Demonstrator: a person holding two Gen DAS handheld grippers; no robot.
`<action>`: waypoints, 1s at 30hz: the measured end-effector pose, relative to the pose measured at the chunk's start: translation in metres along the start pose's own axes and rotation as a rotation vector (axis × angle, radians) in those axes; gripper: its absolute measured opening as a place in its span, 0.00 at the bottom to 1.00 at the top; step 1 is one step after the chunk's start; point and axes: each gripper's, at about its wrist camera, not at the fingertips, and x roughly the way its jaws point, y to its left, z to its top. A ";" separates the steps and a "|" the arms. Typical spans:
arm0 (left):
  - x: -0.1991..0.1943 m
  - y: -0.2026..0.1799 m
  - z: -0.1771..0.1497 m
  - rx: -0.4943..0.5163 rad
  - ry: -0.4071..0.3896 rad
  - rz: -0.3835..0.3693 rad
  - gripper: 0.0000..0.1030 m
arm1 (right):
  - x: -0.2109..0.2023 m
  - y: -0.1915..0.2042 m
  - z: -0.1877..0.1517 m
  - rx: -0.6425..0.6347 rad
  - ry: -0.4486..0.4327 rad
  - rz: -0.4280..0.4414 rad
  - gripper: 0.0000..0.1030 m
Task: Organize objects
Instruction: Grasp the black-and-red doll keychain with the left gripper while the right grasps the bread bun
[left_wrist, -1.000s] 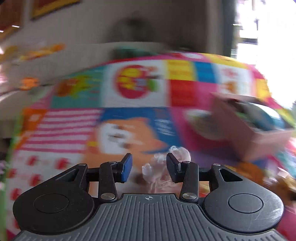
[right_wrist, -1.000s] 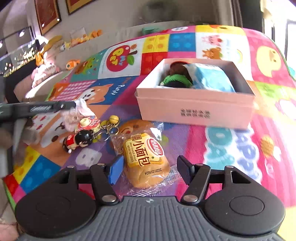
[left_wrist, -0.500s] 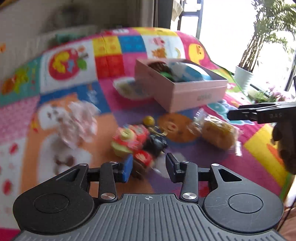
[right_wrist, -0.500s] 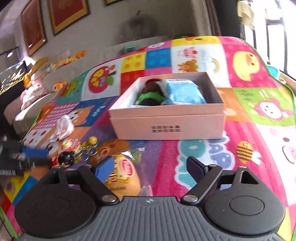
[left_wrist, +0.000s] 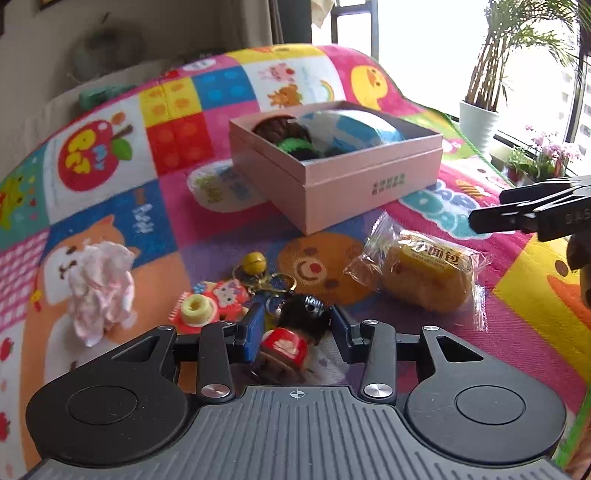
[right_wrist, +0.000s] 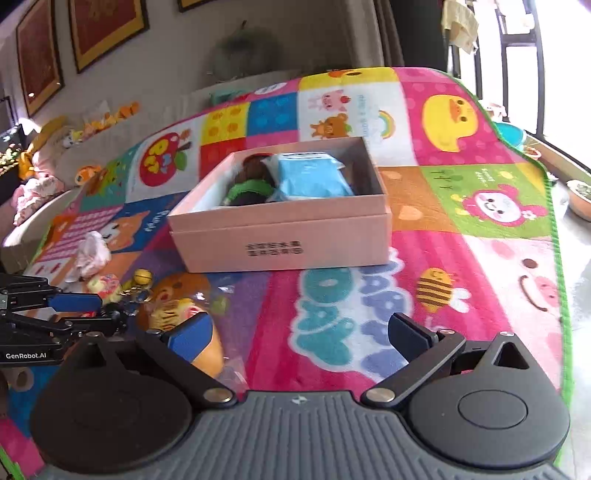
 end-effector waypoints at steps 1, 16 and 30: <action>0.002 0.000 -0.001 -0.006 0.014 -0.005 0.42 | -0.001 -0.003 0.000 0.011 0.002 0.000 0.99; -0.011 0.012 -0.016 -0.107 0.053 0.002 0.33 | 0.005 0.057 -0.004 -0.003 0.120 0.343 0.90; -0.007 0.001 -0.022 -0.079 -0.002 0.036 0.35 | 0.036 0.076 -0.004 -0.080 0.151 0.187 0.71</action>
